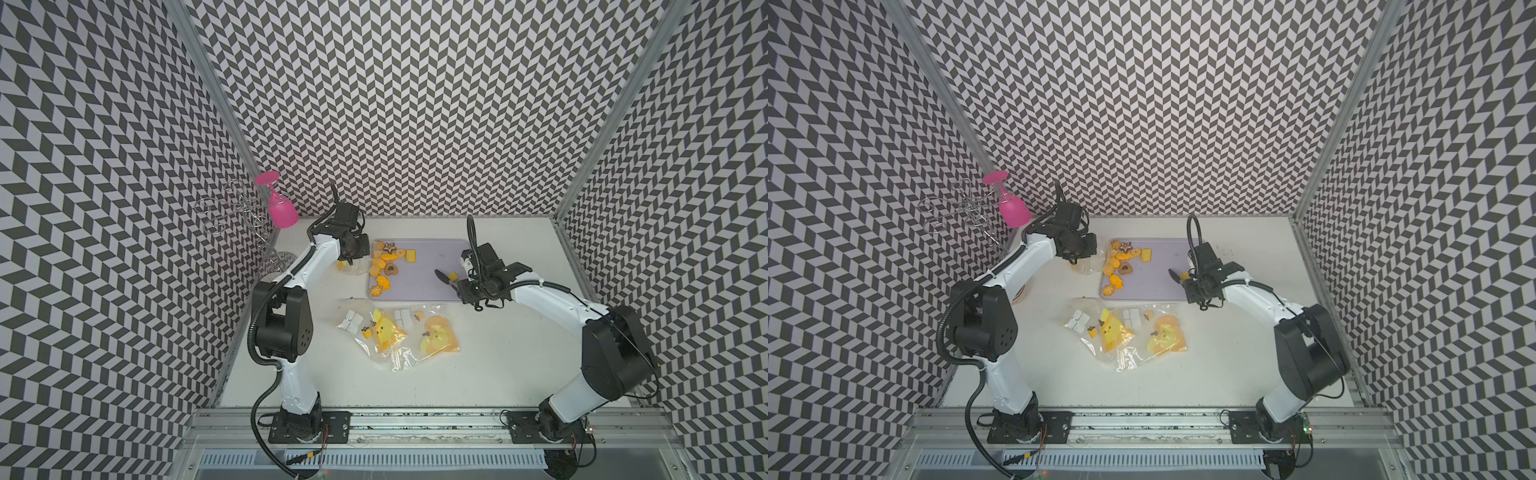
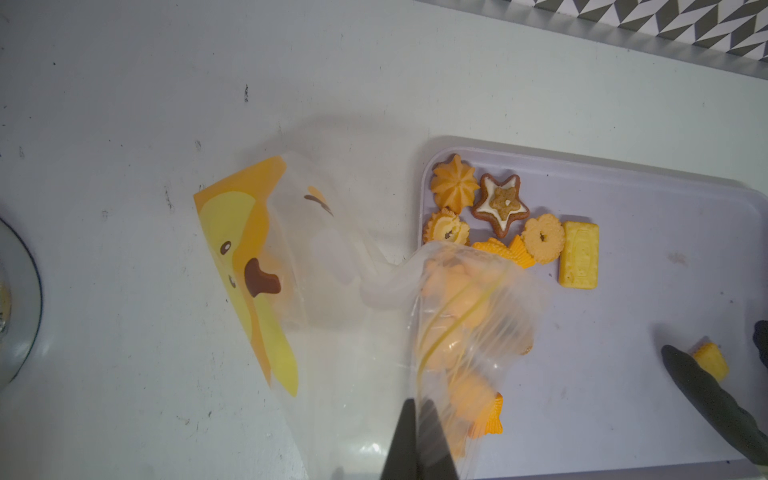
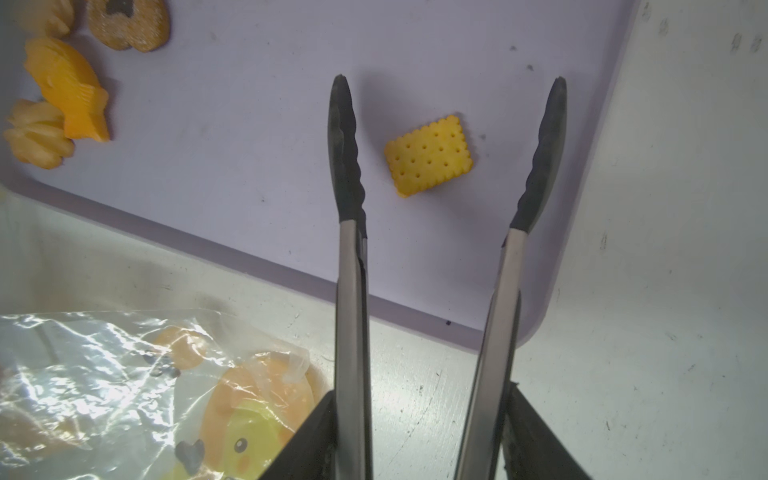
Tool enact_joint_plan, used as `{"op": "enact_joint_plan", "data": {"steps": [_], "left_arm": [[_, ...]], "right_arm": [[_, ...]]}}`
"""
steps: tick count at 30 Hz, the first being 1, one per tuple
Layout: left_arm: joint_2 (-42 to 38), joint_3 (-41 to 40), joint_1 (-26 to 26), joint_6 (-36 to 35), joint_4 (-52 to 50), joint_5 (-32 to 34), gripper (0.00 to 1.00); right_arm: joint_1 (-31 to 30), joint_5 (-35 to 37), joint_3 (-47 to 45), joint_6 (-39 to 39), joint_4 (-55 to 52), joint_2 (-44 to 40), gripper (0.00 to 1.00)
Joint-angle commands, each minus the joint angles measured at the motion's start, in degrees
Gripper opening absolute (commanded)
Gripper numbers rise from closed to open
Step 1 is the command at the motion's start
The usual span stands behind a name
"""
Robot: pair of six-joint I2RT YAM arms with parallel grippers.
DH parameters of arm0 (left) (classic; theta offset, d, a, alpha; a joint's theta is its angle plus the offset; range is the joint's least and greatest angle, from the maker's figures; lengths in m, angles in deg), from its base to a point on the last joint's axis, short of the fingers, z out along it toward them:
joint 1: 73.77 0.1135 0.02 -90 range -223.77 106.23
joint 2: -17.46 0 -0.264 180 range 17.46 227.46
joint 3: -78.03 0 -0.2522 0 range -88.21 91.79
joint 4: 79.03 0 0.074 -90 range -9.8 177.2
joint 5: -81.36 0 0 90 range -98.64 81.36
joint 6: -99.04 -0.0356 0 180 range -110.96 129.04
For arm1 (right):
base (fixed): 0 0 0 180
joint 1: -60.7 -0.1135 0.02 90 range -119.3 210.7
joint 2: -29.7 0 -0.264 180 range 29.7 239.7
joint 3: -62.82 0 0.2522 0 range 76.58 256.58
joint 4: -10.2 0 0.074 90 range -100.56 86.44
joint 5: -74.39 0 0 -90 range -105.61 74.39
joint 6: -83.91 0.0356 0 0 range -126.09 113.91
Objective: Put the cookies into a resealable bag to prevent moisture
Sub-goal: Pick up the cookie from the tray.
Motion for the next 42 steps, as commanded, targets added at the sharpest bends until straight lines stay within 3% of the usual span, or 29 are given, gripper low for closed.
{"op": "enact_joint_plan", "data": {"steps": [1, 21, 29, 42], "left_arm": [[-2.43, -0.37, 0.03, -0.81, 0.6, -0.32, 0.0], [-3.04, -0.55, 0.5, -0.96, 0.77, -1.21, 0.0], [-2.87, -0.57, 0.48, -1.06, 0.76, -1.47, 0.0], [-2.84, -0.62, 0.47, -1.15, 0.76, -1.29, 0.0]], "right_arm": [[0.03, -1.37, 2.05, -1.71, 0.67, 1.6, 0.57], [0.1, -4.1, -1.53, -1.04, -0.12, -1.23, 0.5], [0.12, -3.39, -1.62, -0.85, -0.03, -1.4, 0.4], [0.07, -1.1, -2.5, 0.07, 3.11, -7.09, 0.34]]}}
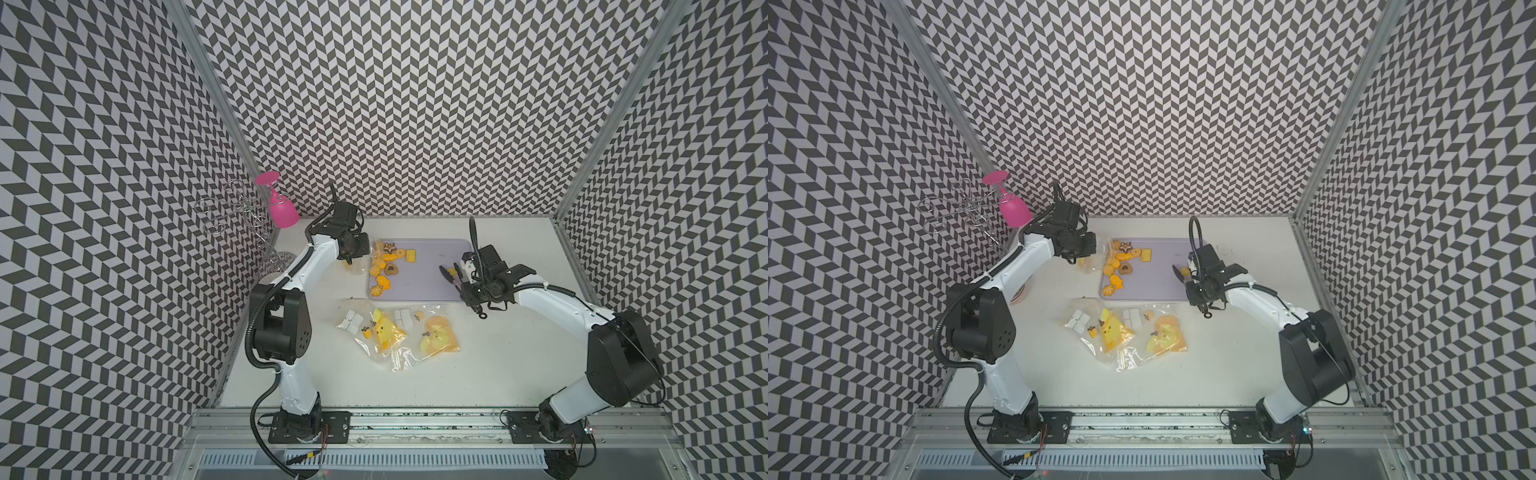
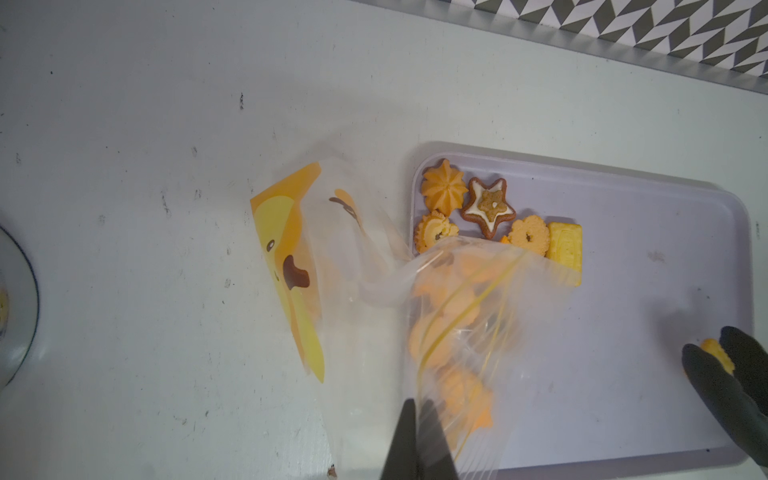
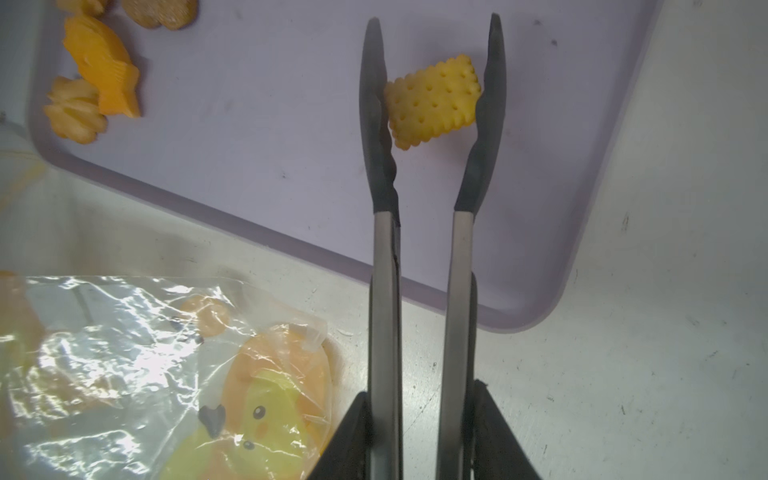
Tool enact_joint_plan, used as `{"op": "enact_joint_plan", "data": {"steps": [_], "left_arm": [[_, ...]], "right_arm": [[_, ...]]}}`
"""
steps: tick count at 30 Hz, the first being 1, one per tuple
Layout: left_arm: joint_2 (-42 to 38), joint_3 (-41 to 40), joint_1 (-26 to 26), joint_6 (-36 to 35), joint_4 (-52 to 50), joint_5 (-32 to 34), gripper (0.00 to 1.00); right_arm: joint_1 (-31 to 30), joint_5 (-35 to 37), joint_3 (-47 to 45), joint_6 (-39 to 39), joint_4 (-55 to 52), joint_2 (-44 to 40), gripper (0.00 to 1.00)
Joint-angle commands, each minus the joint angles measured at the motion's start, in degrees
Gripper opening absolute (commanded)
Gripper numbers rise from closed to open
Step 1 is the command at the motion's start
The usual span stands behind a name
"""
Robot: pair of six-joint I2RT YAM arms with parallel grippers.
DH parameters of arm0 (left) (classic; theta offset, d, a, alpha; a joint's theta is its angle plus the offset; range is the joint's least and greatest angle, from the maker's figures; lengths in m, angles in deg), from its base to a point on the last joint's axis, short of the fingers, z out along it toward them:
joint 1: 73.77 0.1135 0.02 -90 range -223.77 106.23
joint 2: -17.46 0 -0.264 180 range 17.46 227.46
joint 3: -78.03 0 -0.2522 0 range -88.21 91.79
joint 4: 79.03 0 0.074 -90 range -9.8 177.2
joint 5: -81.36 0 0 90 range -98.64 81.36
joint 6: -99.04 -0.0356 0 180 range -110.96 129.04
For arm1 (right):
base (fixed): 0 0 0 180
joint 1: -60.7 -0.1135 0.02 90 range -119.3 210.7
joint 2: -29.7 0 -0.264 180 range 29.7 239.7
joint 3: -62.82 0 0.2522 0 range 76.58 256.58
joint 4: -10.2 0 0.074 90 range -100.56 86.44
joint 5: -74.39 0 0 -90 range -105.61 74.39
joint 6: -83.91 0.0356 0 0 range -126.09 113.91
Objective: Put the cookies into a resealable bag to prevent moisture
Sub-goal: Pick up the cookie from the tray.
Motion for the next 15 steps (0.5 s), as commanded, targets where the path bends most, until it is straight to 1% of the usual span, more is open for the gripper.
{"op": "enact_joint_plan", "data": {"steps": [1, 8, 11, 15], "left_arm": [[-1.58, -0.36, 0.21, -0.93, 0.69, -0.04, 0.0], [-1.34, -0.23, 0.21, -0.91, 0.75, -0.04, 0.0], [-1.33, -0.35, -0.05, -1.24, 0.81, 0.92, 0.0], [-0.74, -0.32, -0.83, -1.61, 1.05, -1.5, 0.0]], "right_arm": [[0.03, 1.45, -0.58, 0.14, 3.91, -3.12, 0.33], [0.02, 1.96, -1.43, 1.01, 5.37, -4.54, 0.32], [0.04, -0.15, -1.79, 1.22, 7.19, -5.32, 0.32], [-0.71, -3.88, -1.47, 1.06, 9.91, -6.81, 0.32]]}}
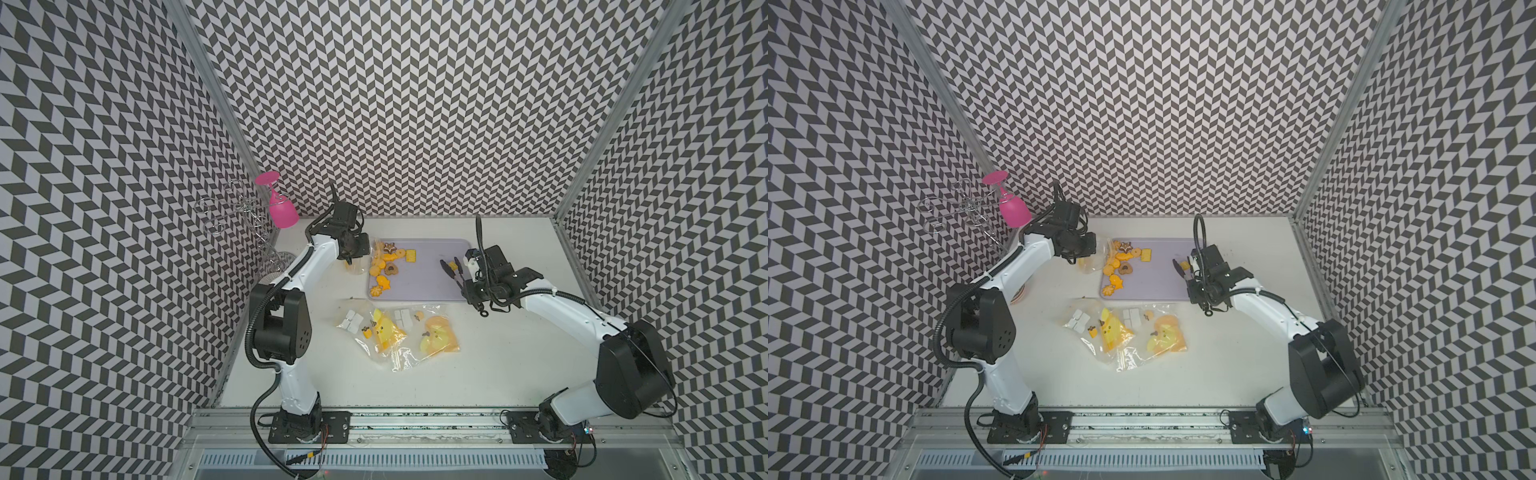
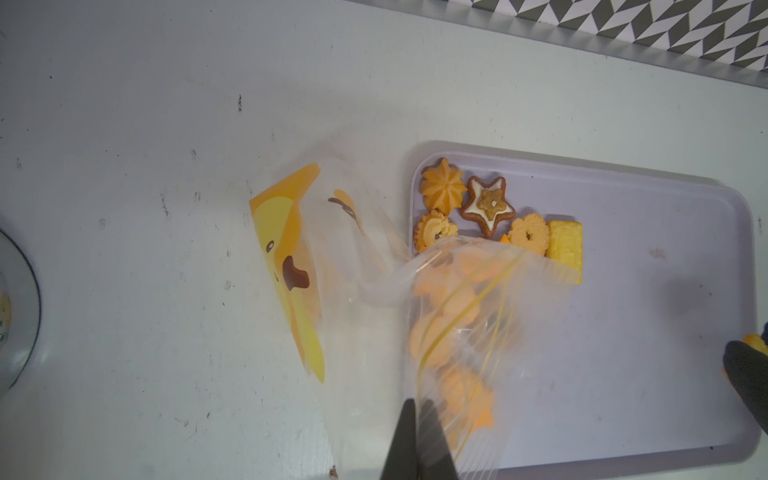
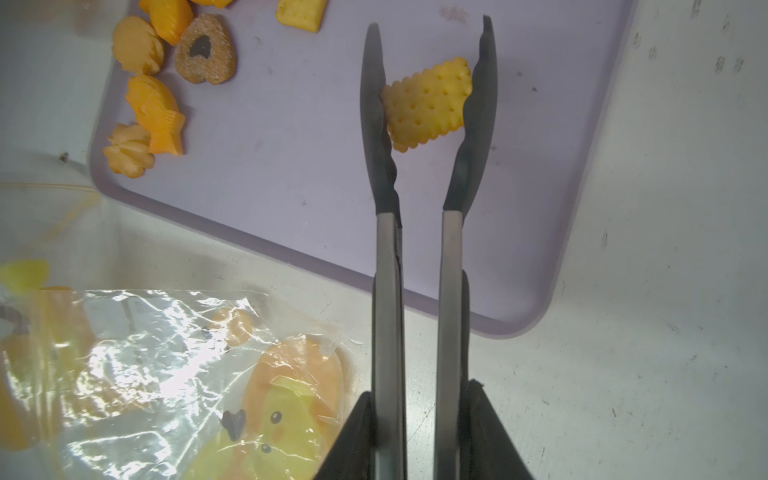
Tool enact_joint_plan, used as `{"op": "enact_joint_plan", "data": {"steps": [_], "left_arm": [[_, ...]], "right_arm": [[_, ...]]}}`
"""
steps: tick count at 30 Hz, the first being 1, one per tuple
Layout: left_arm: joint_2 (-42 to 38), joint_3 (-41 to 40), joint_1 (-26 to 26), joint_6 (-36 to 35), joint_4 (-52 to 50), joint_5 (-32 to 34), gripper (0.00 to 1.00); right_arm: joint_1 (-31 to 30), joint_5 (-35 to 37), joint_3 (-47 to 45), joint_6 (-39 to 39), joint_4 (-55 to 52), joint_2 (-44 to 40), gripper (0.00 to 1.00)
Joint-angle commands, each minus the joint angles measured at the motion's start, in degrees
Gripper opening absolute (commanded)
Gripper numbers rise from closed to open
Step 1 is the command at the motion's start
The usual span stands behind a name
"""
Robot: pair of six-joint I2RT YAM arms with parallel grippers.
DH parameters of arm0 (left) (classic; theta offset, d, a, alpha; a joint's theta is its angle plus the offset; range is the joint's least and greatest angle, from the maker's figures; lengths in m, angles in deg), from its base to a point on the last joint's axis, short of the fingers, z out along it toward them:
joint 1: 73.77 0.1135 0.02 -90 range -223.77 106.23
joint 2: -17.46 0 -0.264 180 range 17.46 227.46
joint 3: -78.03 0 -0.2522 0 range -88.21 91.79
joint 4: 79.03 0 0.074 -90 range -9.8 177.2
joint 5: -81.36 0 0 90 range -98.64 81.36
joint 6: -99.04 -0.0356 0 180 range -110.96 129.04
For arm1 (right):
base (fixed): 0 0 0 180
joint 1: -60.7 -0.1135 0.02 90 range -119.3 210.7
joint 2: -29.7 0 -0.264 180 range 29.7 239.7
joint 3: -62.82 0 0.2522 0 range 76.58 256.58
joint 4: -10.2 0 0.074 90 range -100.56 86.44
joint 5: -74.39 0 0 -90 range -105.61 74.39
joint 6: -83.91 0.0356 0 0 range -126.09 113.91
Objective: Put the cookies into a resealable bag to prevent moisture
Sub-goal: Pick up the cookie from the tray, then place the cookie in the ziploc bag.
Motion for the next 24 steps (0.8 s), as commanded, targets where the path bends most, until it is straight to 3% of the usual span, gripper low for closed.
{"op": "enact_joint_plan", "data": {"steps": [1, 12, 24], "left_arm": [[-0.58, -0.36, -0.77, -0.89, 1.14, -1.74, 0.0], [0.42, -0.41, -1.44, -1.42, 1.45, -4.76, 0.0], [0.29, -0.49, -1.4, -1.75, 1.55, -5.91, 0.0]], "right_arm": [[-0.9, -3.39, 0.85, -0.16, 7.1, -3.62, 0.32], [-8.93, -5.25, 5.39, -4.7, 11.54, -4.09, 0.32], [-13.16, -4.05, 15.28, -6.39, 11.23, 5.96, 0.31]]}}
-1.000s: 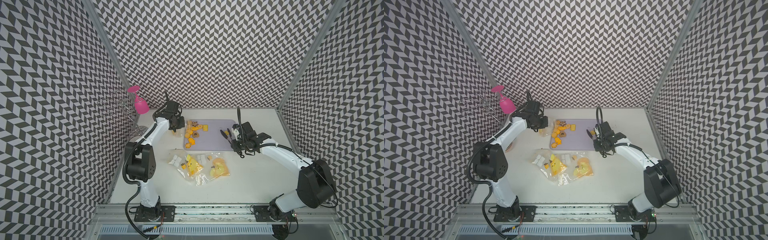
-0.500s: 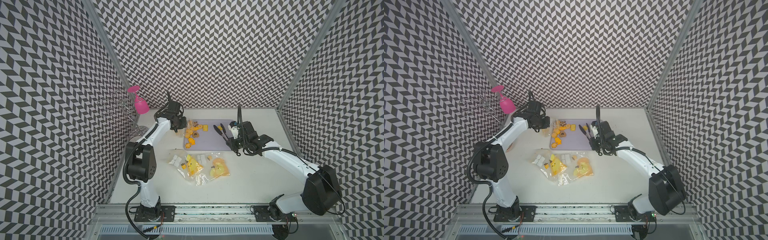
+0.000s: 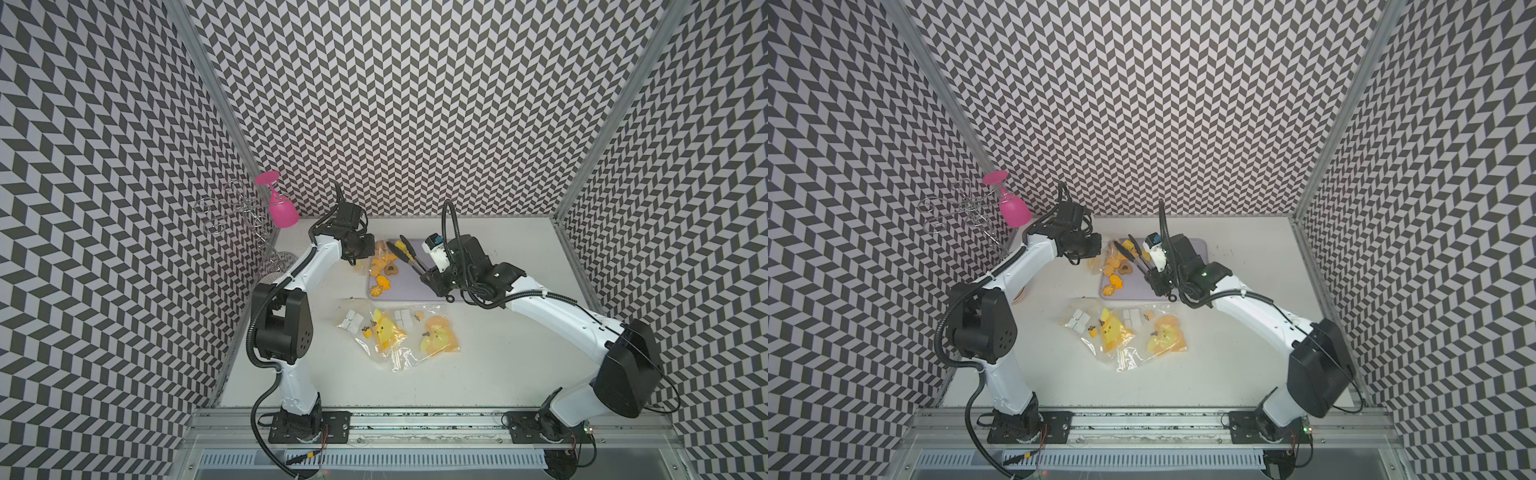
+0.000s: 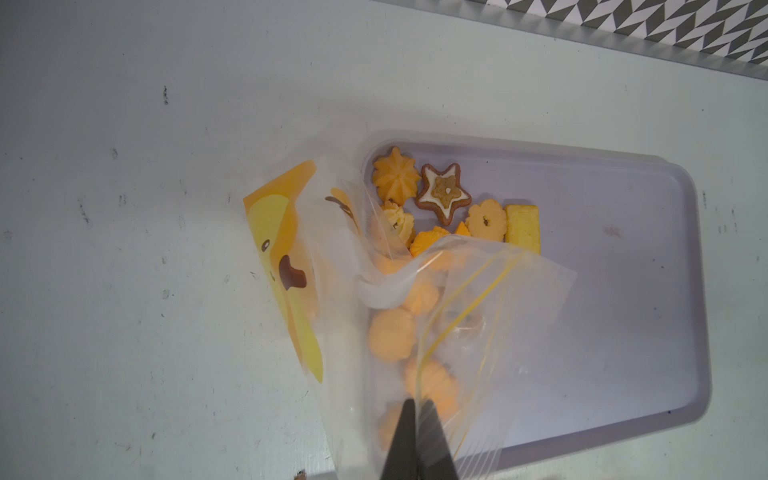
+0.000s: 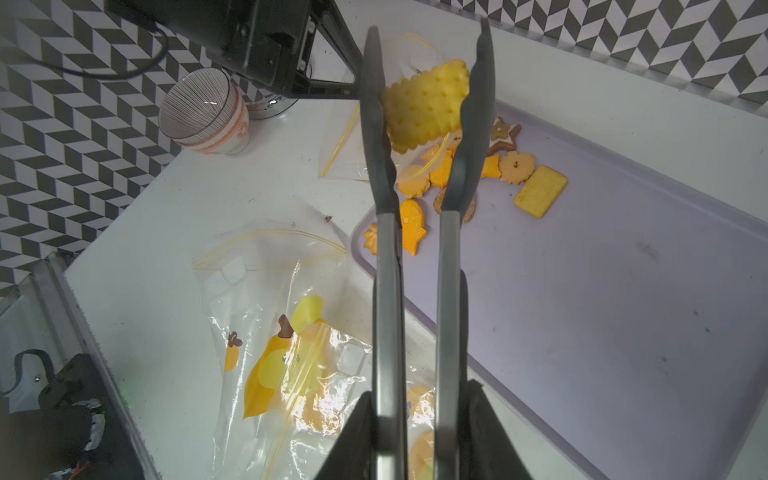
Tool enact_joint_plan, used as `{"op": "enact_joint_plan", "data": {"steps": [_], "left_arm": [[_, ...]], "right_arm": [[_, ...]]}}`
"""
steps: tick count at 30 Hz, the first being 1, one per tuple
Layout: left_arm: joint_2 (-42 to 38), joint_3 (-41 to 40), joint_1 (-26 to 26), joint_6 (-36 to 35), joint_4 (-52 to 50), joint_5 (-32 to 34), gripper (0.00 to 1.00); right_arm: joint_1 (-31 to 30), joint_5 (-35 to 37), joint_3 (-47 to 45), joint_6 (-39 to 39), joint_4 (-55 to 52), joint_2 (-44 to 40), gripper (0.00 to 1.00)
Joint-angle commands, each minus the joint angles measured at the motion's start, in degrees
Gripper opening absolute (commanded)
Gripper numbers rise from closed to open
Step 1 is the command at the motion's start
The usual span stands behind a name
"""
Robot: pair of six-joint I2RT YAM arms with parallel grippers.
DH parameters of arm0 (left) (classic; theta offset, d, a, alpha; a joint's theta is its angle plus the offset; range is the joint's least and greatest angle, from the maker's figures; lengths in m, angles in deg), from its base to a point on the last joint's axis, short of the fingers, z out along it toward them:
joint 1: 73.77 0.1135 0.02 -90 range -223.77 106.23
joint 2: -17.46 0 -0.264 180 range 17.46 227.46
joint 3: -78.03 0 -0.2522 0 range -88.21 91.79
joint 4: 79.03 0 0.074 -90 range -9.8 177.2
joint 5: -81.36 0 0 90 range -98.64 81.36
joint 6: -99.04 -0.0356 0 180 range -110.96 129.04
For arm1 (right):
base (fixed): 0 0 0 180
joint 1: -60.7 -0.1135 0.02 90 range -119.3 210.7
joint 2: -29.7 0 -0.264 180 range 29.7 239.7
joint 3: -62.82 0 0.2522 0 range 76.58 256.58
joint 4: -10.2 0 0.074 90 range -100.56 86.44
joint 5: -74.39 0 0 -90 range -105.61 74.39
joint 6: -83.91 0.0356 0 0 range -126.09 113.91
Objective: Put the cookies into a resealable bag to prevent moisture
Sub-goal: Place the cookie in the ziploc bag.
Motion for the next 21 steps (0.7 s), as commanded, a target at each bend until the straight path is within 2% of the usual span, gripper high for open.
{"op": "enact_joint_plan", "data": {"steps": [1, 8, 21], "left_arm": [[0.06, -0.36, -0.19, -1.19, 0.87, -0.93, 0.0], [-0.06, -0.43, -0.18, -1.28, 0.81, -1.45, 0.0], [-0.36, -0.52, -0.19, -1.38, 0.91, -1.63, 0.0]], "right_arm": [[-0.59, 0.53, 3.34, -1.37, 3.68, 2.94, 0.31], [-1.5, 1.59, 7.76, -2.21, 2.36, 8.91, 0.31], [-3.19, 0.86, 10.2, -3.65, 1.51, 13.98, 0.28]]}}
